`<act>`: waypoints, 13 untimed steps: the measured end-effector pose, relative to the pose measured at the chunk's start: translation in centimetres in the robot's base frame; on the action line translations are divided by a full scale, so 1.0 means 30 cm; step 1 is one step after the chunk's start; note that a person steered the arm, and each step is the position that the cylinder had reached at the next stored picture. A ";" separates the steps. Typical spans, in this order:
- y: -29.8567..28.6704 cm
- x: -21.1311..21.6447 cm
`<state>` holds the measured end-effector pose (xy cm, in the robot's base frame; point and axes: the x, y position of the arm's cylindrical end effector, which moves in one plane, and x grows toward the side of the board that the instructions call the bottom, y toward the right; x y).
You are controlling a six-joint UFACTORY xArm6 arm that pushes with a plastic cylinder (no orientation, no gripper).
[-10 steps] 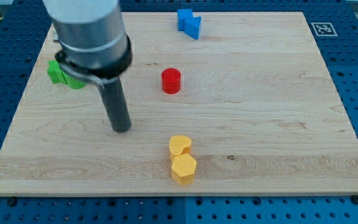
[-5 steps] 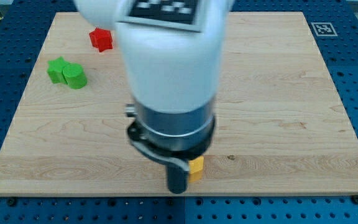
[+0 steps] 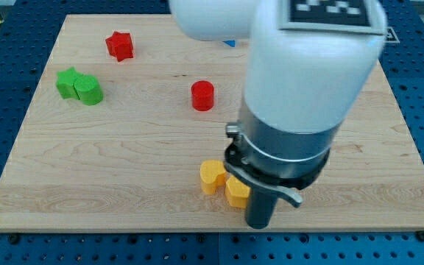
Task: Move the yellow hexagon towards the center
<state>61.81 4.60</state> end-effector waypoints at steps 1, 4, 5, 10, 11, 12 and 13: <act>-0.022 0.000; -0.127 -0.008; -0.104 -0.036; 0.088 -0.273; 0.133 -0.273; 0.194 -0.281; 0.213 -0.275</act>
<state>53.57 10.97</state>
